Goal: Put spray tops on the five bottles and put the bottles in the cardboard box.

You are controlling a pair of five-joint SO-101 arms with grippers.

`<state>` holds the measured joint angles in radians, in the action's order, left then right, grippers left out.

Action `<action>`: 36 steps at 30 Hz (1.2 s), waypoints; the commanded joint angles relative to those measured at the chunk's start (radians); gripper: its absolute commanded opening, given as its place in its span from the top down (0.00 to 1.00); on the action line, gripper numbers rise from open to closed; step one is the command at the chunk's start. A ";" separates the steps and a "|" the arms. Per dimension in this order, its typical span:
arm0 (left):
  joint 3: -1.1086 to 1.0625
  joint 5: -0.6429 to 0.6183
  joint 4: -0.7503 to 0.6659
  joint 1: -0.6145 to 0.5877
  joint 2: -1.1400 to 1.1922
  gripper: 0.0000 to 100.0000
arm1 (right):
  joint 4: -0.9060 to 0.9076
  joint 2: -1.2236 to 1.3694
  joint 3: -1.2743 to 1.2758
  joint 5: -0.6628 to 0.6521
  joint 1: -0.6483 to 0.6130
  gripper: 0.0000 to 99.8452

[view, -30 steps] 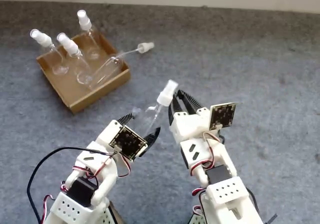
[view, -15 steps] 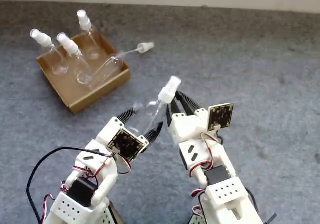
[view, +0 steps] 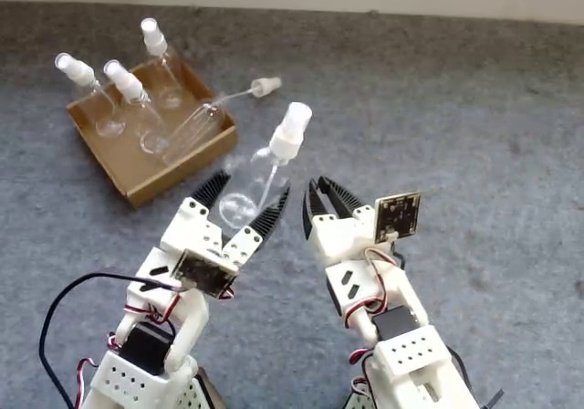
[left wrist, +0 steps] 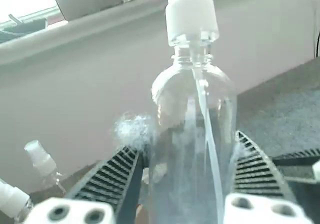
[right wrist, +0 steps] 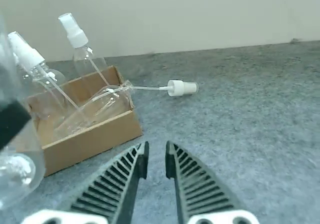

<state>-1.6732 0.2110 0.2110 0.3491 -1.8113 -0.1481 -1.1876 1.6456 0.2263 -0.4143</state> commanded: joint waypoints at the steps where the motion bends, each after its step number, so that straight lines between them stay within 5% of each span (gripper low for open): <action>1: -0.021 0.002 -0.101 -0.016 -0.010 0.88 | -0.024 -0.012 -0.005 0.005 -0.071 0.95; 8: -0.021 -0.054 -0.104 -0.021 -0.010 0.88 | -0.024 -0.012 0.036 -0.002 -0.162 0.95; 15: -0.021 -0.457 -0.135 -0.171 -0.010 0.88 | -0.024 -0.012 0.036 -0.003 -0.239 0.95; 22: -0.021 -0.798 -0.133 -0.174 -0.008 0.88 | -0.024 -0.012 0.036 -0.003 -0.249 0.95; 36: -0.022 -0.827 -0.118 -0.173 -0.004 0.88 | -0.168 -0.012 0.182 -0.391 -0.387 0.95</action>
<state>-1.6732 -0.6038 0.1020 0.1864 -1.8113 -0.2677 -1.1876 1.6625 -0.0990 -0.7856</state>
